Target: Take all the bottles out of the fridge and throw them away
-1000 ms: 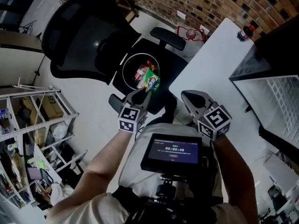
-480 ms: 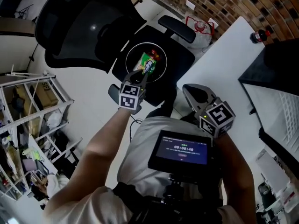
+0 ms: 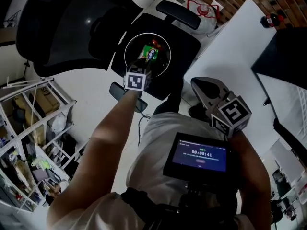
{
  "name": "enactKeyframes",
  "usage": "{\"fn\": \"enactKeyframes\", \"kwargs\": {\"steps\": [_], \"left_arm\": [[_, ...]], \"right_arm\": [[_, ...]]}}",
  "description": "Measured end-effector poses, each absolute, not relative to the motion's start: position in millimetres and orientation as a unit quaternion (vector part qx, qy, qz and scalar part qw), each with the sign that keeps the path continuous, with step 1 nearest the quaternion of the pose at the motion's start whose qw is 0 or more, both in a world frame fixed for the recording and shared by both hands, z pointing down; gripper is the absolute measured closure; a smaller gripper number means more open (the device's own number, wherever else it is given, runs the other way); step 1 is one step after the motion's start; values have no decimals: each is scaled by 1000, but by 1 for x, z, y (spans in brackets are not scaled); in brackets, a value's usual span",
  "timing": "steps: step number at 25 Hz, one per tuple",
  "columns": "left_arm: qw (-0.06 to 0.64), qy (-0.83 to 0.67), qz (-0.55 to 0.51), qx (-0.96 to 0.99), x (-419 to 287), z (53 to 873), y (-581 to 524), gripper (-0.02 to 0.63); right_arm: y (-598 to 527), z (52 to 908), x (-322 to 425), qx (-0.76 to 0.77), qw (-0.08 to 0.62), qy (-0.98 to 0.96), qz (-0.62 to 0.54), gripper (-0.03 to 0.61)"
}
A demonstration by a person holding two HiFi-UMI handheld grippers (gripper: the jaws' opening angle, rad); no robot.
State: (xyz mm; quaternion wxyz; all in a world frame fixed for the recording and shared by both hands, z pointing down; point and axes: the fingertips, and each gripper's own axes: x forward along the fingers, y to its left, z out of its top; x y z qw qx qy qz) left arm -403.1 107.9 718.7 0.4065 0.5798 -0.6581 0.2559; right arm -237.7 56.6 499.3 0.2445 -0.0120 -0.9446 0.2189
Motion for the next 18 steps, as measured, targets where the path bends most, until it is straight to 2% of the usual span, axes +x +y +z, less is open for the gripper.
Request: {"fn": "enactKeyframes", "kwargs": {"steps": [3, 5, 8, 14, 18], "left_arm": [[411, -635, 296, 583, -407, 737, 106, 506], [429, -623, 320, 570, -411, 747, 111, 466], [445, -623, 320, 558, -414, 745, 114, 459], [419, -643, 311, 561, -412, 723, 115, 459], [382, -659, 263, 593, -393, 687, 103, 462]], "right_arm": [[56, 499, -240, -11, 243, -945, 219, 574], [55, 498, -241, -10, 241, -945, 220, 574], [53, 494, -242, -6, 234, -947, 219, 574], [49, 488, -233, 4, 222, -951, 216, 574], [47, 484, -224, 13, 213, -953, 215, 574]]}}
